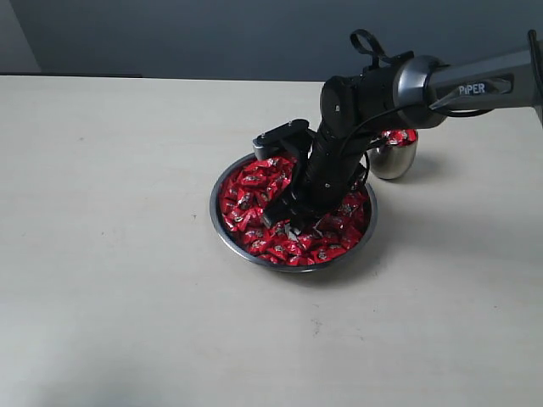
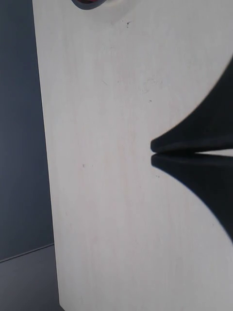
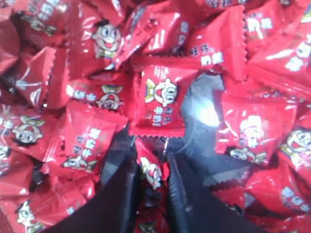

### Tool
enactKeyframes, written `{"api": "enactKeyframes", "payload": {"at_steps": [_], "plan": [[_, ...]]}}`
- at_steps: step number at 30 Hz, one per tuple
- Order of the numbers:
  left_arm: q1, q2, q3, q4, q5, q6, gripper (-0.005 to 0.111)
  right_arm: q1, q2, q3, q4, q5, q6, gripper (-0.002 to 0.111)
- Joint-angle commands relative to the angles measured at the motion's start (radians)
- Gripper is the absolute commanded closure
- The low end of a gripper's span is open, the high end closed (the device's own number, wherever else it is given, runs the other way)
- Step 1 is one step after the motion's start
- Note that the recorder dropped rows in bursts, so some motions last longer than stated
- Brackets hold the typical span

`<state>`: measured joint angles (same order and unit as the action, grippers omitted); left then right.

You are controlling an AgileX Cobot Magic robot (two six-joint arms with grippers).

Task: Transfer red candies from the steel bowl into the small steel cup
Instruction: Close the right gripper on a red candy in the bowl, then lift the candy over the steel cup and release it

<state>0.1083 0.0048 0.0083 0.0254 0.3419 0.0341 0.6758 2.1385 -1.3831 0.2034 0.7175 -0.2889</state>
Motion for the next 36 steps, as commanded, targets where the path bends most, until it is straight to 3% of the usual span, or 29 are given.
{"api": "enactKeyframes", "payload": {"at_steps": [1,9,13,17,26,36], "plan": [[0.000,-0.005,-0.008,0.002,-0.008,-0.005,0.106,0.001,-0.013,0.000,-0.016,0.015,0.000,0.109],[0.000,-0.005,-0.008,0.002,-0.008,-0.005,0.106,0.001,-0.120,0.000,-0.076,0.015,0.033,0.109],[0.000,-0.005,-0.008,0.002,-0.008,-0.005,0.106,-0.008,-0.178,0.000,-0.203,0.002,0.174,0.109],[0.000,-0.005,-0.008,0.002,-0.008,-0.005,0.106,-0.079,-0.243,0.000,-0.348,-0.041,0.327,0.109],[0.000,-0.005,-0.008,0.002,-0.008,-0.005,0.106,-0.299,-0.296,-0.034,-0.257,-0.068,0.317,0.109],[0.000,-0.005,-0.008,0.002,-0.008,-0.005,0.106,-0.315,-0.118,-0.237,-0.254,0.088,0.299,0.109]]}}
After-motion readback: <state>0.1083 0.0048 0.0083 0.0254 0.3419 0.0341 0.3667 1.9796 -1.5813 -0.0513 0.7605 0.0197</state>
